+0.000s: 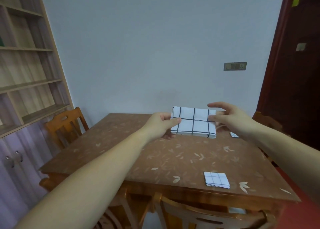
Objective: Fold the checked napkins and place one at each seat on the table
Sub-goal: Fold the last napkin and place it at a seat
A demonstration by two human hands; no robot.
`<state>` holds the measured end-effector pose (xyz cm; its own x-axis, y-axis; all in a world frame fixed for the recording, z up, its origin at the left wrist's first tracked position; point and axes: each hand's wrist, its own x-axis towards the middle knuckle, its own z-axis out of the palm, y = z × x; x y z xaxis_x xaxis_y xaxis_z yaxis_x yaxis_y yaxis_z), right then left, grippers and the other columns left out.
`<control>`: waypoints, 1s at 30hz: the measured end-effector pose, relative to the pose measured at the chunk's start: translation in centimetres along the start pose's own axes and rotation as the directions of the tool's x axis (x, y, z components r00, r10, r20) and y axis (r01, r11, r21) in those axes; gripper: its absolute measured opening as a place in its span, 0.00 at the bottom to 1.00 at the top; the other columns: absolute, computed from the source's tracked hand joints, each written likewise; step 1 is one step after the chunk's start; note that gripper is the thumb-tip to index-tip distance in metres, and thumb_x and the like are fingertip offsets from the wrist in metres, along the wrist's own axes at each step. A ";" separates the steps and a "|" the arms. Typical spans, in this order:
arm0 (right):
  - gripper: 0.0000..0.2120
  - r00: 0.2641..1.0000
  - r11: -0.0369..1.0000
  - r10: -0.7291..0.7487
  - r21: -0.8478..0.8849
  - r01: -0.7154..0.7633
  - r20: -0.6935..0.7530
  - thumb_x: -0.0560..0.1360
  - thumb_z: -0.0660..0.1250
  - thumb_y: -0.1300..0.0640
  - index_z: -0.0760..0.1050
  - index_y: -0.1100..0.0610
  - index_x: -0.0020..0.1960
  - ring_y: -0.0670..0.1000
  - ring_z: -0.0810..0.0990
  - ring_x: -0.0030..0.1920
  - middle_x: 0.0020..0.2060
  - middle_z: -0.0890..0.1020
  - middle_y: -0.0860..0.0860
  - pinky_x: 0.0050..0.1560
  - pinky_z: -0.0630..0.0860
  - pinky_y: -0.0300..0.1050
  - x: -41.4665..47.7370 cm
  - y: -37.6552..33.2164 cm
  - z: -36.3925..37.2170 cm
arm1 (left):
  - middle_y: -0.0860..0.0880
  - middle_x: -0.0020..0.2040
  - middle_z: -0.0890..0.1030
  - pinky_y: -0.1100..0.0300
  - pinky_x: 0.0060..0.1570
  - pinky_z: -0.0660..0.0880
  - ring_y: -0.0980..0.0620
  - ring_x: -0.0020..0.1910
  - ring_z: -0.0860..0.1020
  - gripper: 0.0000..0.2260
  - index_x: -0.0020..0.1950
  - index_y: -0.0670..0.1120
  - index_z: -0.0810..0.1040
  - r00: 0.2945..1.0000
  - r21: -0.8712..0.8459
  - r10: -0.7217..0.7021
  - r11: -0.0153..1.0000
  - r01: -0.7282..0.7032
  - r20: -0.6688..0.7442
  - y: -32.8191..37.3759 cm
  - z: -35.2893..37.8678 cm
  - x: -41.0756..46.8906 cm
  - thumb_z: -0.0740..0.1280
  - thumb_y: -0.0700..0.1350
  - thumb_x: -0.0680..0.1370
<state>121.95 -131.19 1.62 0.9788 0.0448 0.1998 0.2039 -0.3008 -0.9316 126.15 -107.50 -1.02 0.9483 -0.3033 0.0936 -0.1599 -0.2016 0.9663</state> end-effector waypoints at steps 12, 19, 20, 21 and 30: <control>0.05 0.993 0.981 -0.032 -0.189 0.053 0.109 0.76 0.70 0.57 0.82 0.58 0.45 0.46 0.81 0.35 0.35 0.83 0.57 0.39 0.78 0.39 0.3 0.5 1.6 | 0.54 0.46 0.84 0.62 0.44 0.76 0.58 0.44 0.81 0.08 0.51 0.52 0.82 0.997 0.279 0.064 0.958 -0.071 0.035 -0.1 -0.1 -0.5 0.75 0.48 0.73; 0.06 0.933 0.991 0.119 -0.098 -0.090 0.340 0.76 0.70 0.59 0.82 0.60 0.50 0.47 0.84 0.34 0.38 0.86 0.54 0.38 0.79 0.39 0.6 1.3 3.3 | 0.47 0.44 0.86 0.54 0.46 0.80 0.50 0.43 0.83 0.04 0.49 0.45 0.85 0.999 0.106 -0.007 0.994 0.011 -0.038 -1.4 -1.2 -1.4 0.73 0.43 0.75; 0.05 0.931 0.992 0.120 -0.085 -0.097 0.346 0.76 0.70 0.60 0.82 0.60 0.49 0.46 0.82 0.32 0.34 0.85 0.53 0.36 0.77 0.37 0.8 1.3 3.6 | 0.46 0.45 0.86 0.55 0.45 0.80 0.49 0.43 0.83 0.03 0.49 0.46 0.84 0.999 0.044 -0.040 0.998 0.041 -0.028 -1.6 -1.7 -1.7 0.72 0.43 0.76; 0.04 0.930 0.993 0.120 -0.057 -0.106 0.349 0.76 0.69 0.61 0.82 0.60 0.49 0.45 0.81 0.30 0.32 0.84 0.51 0.33 0.75 0.36 1.0 1.3 4.1 | 0.46 0.45 0.86 0.55 0.45 0.79 0.48 0.44 0.83 0.04 0.49 0.46 0.84 0.997 -0.018 -0.075 0.997 0.074 -0.009 -1.9 -2.3 -2.0 0.71 0.43 0.76; 0.09 0.907 0.993 0.109 -0.002 -0.118 0.407 0.78 0.67 0.56 0.82 0.61 0.50 0.46 0.80 0.28 0.33 0.85 0.51 0.30 0.73 0.37 2.9 -1.6 14.4 | 0.46 0.48 0.86 0.54 0.48 0.81 0.49 0.46 0.84 0.06 0.54 0.44 0.83 0.977 -0.117 -0.199 0.971 0.207 0.072 -4.8 -12.1 -7.5 0.68 0.41 0.79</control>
<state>124.77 -116.87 -0.64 0.9174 0.3955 -0.0437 0.0867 -0.3059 -0.9481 123.16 -92.97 -3.44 0.9388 -0.3234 -0.1184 0.0729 -0.1496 0.9861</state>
